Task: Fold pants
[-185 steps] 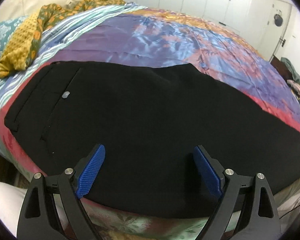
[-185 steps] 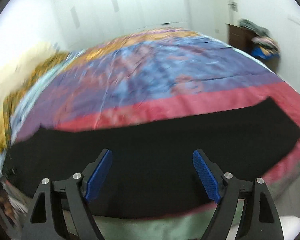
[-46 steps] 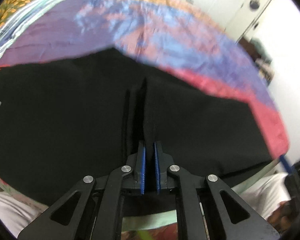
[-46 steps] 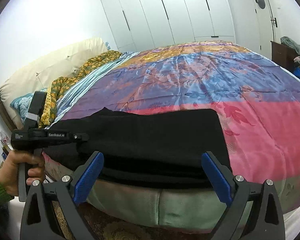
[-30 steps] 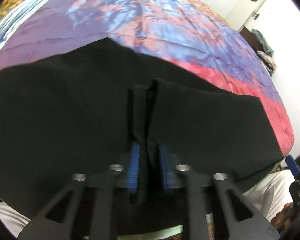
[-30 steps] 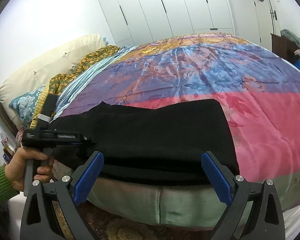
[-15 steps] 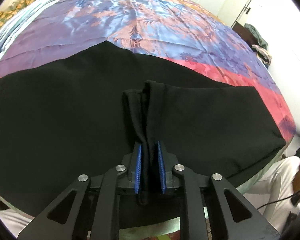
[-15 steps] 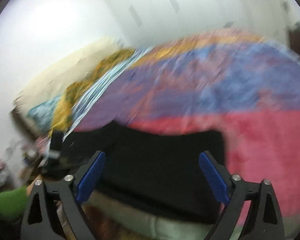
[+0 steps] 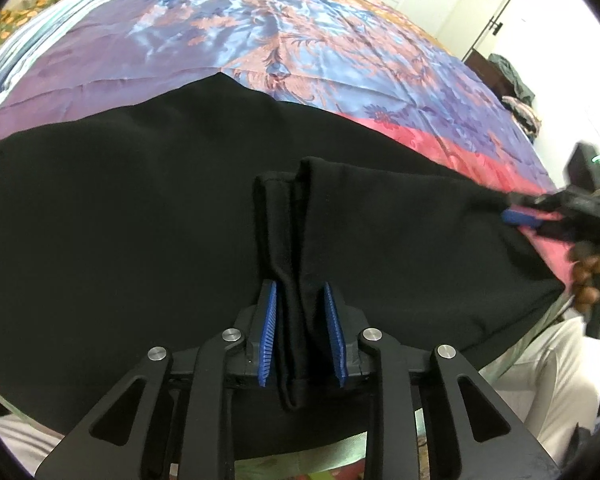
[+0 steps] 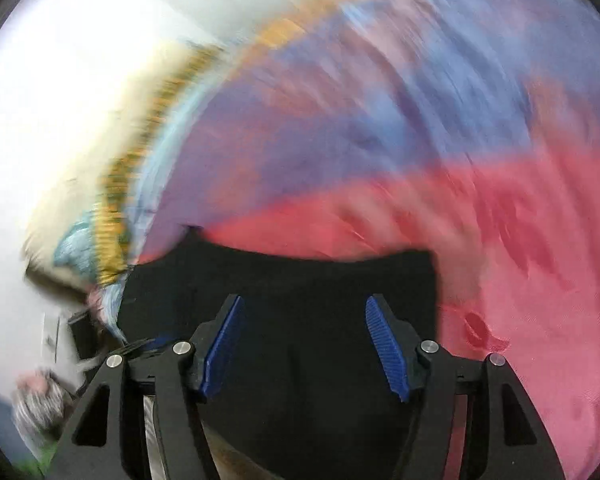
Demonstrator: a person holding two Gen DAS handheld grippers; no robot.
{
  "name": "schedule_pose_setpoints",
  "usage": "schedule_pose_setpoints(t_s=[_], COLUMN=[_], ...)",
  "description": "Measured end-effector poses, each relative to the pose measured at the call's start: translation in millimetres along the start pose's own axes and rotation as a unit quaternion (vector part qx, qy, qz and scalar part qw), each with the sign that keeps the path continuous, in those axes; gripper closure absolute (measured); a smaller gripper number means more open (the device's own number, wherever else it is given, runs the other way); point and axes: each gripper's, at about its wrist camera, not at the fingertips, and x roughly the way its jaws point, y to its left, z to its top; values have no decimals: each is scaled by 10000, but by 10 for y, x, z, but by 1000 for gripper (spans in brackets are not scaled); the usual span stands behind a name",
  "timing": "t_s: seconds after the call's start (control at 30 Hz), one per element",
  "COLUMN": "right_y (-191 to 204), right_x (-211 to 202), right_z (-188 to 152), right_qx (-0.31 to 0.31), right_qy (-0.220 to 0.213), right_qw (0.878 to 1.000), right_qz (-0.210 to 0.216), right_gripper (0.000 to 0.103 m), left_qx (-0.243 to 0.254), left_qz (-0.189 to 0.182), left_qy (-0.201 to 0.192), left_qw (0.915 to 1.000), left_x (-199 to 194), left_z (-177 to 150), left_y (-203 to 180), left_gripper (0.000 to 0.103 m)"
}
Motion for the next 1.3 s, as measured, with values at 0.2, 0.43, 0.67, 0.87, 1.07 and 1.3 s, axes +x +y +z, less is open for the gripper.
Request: schedule_pose_setpoints(t_s=[0.2,0.43,0.67,0.87,1.07,1.3], right_y=[269,416,557,629,732,811], right_x=[-575,-575,-1010,-886,-668,-494], right_z=[-405,-1365,-1587,-1596,-1719,-1760], right_qx=[-500,-992,-627,-1013,-1352,-1564], right_qy=[-884,-1139,-2567,-2305,-1993,-1681], right_qw=[9947,9884,9625,9645,9671,9704], right_qz=[168,-168,-613,-802,-823,-752], right_gripper=[48,30,0,0,0,0], left_qx=[-10,-158,-750,-2065,-4309,-4358], left_qz=[-35,-218,-235,-36,-205,-386], left_qy=[-23,30,-408,-845,-2240,-2494], left_qw=[10000,9996,9961,9748,8739,8639], left_x=[9,-29,-583,-924,-1427,-1421], left_z=[-6,-21,-143,-294,-871,-978], left_y=[-13,-54,206,958,2011,2265], left_gripper=[77,45,18,18,22,71])
